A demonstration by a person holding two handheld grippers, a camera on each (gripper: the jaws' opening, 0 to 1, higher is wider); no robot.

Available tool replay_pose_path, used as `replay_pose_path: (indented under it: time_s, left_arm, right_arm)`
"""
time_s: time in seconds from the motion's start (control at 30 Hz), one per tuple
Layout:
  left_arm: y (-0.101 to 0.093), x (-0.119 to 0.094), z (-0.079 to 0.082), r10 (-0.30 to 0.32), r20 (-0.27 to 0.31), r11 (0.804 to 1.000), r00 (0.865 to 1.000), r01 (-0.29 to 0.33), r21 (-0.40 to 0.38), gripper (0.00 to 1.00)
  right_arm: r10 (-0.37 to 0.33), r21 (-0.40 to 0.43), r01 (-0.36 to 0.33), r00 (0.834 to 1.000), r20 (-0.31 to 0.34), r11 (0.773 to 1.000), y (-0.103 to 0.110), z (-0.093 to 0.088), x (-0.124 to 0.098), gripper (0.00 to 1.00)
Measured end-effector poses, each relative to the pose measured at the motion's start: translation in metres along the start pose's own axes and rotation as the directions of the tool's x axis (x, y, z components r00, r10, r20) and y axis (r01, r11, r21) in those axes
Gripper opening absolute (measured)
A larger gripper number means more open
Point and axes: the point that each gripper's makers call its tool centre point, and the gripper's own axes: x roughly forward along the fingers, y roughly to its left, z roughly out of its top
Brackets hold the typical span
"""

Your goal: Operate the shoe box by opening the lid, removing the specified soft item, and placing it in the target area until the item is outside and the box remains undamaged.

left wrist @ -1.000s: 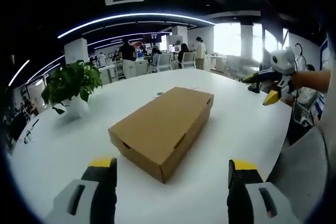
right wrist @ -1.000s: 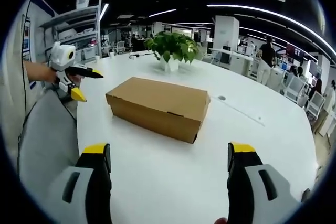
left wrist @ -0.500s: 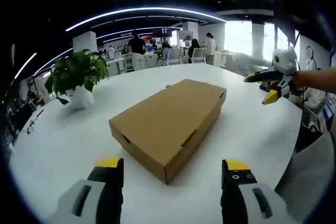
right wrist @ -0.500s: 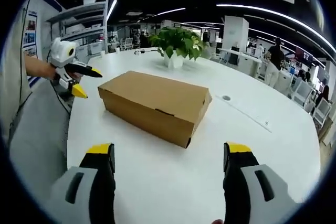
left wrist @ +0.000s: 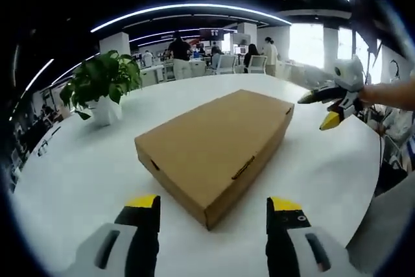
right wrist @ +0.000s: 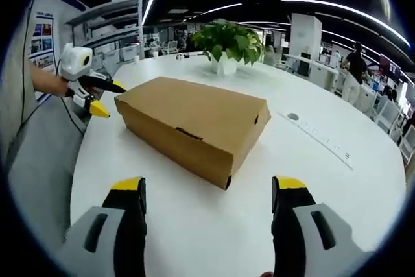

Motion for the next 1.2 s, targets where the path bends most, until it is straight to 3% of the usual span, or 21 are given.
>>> replay_pose_path:
  time_s: [0.13,0.73,0.87,1.2]
  left_arm:
    - [0.004,0.005,0.001,0.027,0.0,0.999,1.0,-0.027,-0.042,0.65]
    - [0.004,0.013,0.005,0.065,-0.01,0.997,0.998,-0.065,-0.05,0.5]
    - [0.003,0.013,0.005,0.069,-0.011,0.996,0.998,-0.069,-0.058,0.49]
    - [0.003,0.015,0.007,0.089,-0.012,0.991,0.996,-0.09,-0.098,0.5]
  right_arm:
    - [0.032,-0.009,-0.032,1.0,-0.001,0.999,-0.004,0.004,0.007,0.69]
    - [0.117,-0.065,-0.117,0.993,0.0,0.991,-0.009,0.018,0.038,0.52]
    - [0.133,-0.057,-0.133,0.991,0.0,0.989,-0.007,0.019,0.04,0.44]
    - [0.11,-0.055,-0.111,0.994,-0.017,0.992,-0.01,0.018,0.042,0.41]
